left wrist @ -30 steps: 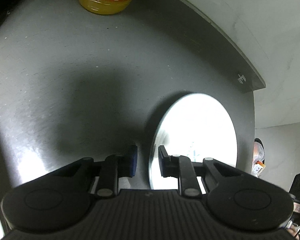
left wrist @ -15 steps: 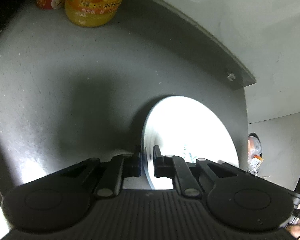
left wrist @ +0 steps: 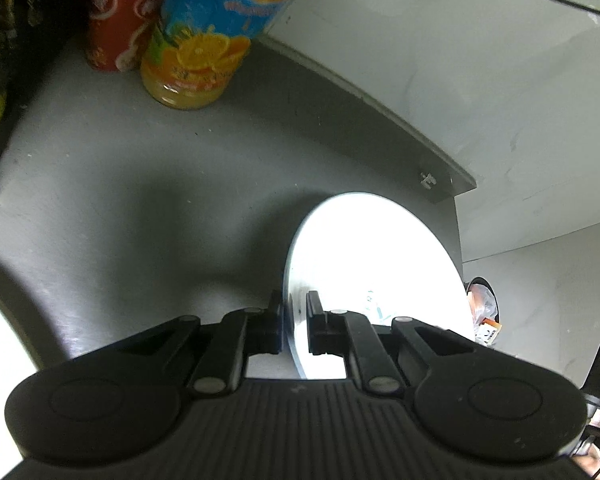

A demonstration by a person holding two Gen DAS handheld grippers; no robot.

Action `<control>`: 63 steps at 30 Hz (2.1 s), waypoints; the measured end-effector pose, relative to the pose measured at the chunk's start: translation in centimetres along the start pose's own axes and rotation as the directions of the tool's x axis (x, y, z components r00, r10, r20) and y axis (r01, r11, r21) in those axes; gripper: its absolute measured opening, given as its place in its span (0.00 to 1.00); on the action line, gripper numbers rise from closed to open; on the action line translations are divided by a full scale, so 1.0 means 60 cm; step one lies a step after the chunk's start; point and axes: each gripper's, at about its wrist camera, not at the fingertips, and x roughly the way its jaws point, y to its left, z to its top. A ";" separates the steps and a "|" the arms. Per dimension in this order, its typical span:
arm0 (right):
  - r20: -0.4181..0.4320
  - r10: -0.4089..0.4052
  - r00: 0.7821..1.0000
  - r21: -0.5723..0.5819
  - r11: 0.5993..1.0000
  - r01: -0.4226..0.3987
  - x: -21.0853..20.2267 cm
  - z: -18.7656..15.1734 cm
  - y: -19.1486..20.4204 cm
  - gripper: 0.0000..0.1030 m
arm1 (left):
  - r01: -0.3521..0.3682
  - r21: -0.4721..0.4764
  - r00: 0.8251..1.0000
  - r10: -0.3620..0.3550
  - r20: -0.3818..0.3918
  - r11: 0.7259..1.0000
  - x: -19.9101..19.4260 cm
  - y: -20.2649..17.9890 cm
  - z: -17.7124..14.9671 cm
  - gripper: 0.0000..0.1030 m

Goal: Organize plates and bowls
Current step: 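Lift the 'BAKERY' plate with both tools and carry it over the plate stack, then lower the 'BAKERY' plate onto the 'Sweet' plate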

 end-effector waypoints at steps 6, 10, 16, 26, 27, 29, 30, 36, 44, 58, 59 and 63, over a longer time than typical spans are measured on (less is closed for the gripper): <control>0.019 0.002 1.000 -0.007 1.000 -0.002 -0.010 -0.021 0.047 0.10 | 0.013 0.010 1.000 -0.013 0.018 1.000 -0.048 0.023 0.005 0.08; 0.026 0.005 1.000 -0.004 1.000 -0.005 -0.014 -0.037 0.074 0.10 | 0.019 0.018 0.999 -0.019 0.025 1.000 -0.079 0.042 0.007 0.08; 0.030 0.015 0.999 0.001 1.000 -0.015 -0.012 -0.067 0.118 0.10 | 0.027 0.027 0.999 -0.027 0.030 0.999 -0.117 0.073 0.006 0.08; 0.025 0.020 0.999 0.006 1.000 -0.020 0.001 -0.115 0.191 0.10 | 0.016 0.022 0.999 -0.017 0.034 1.000 -0.171 0.142 -0.010 0.08; 0.025 0.018 1.000 0.006 1.000 -0.019 0.002 -0.119 0.197 0.10 | 0.016 0.022 0.999 -0.016 0.034 1.000 -0.175 0.149 -0.011 0.08; 0.026 0.017 1.000 0.012 1.000 -0.017 0.005 -0.128 0.208 0.10 | 0.011 0.023 0.999 -0.012 0.032 1.000 -0.182 0.162 -0.013 0.08; 0.026 0.017 1.000 0.015 1.000 -0.017 0.006 -0.132 0.212 0.10 | 0.010 0.023 0.999 -0.010 0.030 1.000 -0.185 0.167 -0.014 0.08; 0.030 0.017 0.999 0.031 0.999 -0.018 0.017 -0.159 0.242 0.10 | 0.004 0.032 1.000 -0.005 0.016 0.999 -0.209 0.207 -0.024 0.08; 0.026 0.006 1.000 0.038 0.999 -0.007 0.029 -0.192 0.271 0.10 | 0.000 0.050 1.000 0.000 -0.002 0.999 -0.228 0.252 -0.035 0.08; -0.005 -0.023 1.000 0.021 1.000 0.023 0.052 -0.228 0.296 0.10 | -0.016 0.026 0.999 0.018 -0.050 1.000 -0.227 0.322 -0.073 0.08; -0.006 -0.024 1.000 0.019 1.000 0.024 0.052 -0.229 0.297 0.09 | -0.016 0.023 0.998 0.017 -0.054 1.000 -0.226 0.325 -0.075 0.08; -0.017 -0.029 0.999 0.001 1.000 0.029 0.059 -0.230 0.304 0.09 | -0.015 0.012 0.998 0.016 -0.058 1.000 -0.224 0.335 -0.080 0.09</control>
